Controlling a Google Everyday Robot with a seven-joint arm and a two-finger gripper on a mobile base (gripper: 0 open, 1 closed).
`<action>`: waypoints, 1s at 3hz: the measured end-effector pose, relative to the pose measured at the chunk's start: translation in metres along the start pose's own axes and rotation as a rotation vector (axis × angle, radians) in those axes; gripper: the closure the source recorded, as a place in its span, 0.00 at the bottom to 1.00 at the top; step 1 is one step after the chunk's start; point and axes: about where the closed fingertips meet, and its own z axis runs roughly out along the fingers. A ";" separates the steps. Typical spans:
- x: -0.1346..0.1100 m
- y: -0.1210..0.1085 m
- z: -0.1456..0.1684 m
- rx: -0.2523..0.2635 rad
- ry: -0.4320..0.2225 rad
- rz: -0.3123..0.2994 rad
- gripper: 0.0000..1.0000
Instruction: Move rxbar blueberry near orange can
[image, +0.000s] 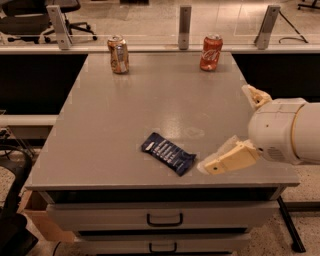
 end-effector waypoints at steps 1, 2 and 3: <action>0.007 0.007 0.014 -0.020 -0.041 0.059 0.00; 0.013 0.016 0.034 -0.063 -0.094 0.116 0.00; 0.022 0.027 0.056 -0.117 -0.125 0.169 0.00</action>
Offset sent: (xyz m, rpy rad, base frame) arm 0.0206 0.0299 -0.0624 0.2801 0.0977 0.0487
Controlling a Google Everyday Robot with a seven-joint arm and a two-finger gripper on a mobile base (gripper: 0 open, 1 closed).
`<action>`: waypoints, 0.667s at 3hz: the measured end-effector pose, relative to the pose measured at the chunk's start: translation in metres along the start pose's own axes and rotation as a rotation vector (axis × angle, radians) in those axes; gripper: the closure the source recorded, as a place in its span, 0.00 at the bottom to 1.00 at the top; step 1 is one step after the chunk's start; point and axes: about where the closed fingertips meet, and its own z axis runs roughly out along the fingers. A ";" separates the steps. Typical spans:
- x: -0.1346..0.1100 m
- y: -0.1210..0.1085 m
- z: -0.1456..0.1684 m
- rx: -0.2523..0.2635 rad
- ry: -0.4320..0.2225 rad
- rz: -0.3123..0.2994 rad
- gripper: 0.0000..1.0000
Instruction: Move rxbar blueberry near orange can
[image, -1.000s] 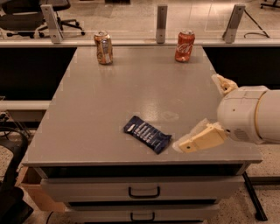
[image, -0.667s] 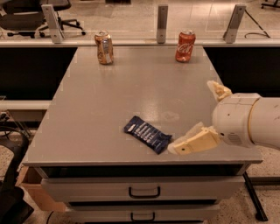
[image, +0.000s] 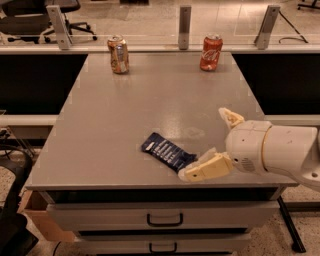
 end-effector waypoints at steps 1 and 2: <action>0.013 0.009 0.020 -0.049 -0.017 0.045 0.00; 0.013 0.017 0.034 -0.083 -0.039 0.054 0.00</action>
Offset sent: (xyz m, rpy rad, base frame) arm 0.0074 0.0386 -0.0455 0.1168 0.0731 0.0848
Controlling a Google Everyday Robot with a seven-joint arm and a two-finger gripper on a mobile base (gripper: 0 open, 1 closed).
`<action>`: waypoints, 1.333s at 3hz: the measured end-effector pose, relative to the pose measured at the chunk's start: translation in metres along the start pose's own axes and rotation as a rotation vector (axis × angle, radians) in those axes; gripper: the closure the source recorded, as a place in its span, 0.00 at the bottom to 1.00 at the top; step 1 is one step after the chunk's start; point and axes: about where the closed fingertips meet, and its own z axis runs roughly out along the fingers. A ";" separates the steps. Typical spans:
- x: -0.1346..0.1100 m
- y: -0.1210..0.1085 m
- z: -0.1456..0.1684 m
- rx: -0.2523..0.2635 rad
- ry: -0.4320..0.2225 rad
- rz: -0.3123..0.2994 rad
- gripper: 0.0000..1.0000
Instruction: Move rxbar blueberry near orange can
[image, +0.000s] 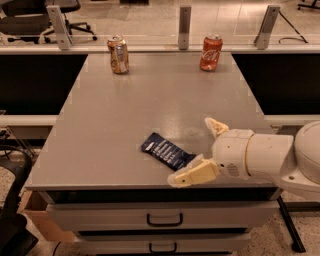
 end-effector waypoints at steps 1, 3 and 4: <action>-0.005 0.005 0.010 -0.021 -0.018 -0.012 0.00; -0.013 0.008 0.026 0.024 -0.028 -0.027 0.00; -0.009 0.006 0.034 0.037 -0.018 -0.019 0.00</action>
Offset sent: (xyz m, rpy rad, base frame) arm 0.0115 0.0316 0.0024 -0.0026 -0.0588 -0.0026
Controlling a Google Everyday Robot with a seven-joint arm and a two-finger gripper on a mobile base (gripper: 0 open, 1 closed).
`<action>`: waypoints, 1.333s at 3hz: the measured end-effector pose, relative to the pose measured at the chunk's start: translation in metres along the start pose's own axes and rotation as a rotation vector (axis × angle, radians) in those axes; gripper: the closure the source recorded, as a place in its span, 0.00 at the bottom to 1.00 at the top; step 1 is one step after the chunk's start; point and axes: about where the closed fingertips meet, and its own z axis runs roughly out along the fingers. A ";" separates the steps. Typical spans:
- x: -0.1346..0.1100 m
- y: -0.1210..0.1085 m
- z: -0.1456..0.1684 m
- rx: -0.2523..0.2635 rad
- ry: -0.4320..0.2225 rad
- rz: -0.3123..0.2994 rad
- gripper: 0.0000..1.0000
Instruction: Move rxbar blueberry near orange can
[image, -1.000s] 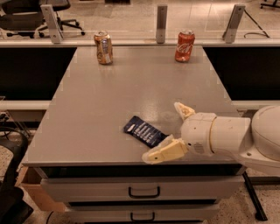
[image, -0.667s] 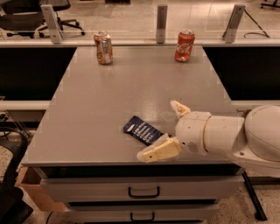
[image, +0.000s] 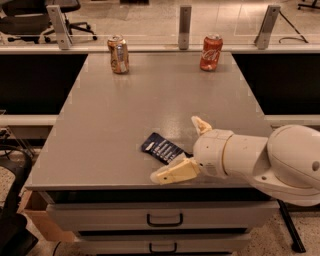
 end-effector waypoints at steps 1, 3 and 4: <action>0.015 0.000 0.004 0.012 0.029 0.040 0.00; 0.022 -0.001 0.002 0.023 0.049 0.071 0.41; 0.017 -0.002 0.000 0.023 0.049 0.071 0.64</action>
Offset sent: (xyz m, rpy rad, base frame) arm -0.0022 -0.0215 -0.0590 0.0039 0.1395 -0.1146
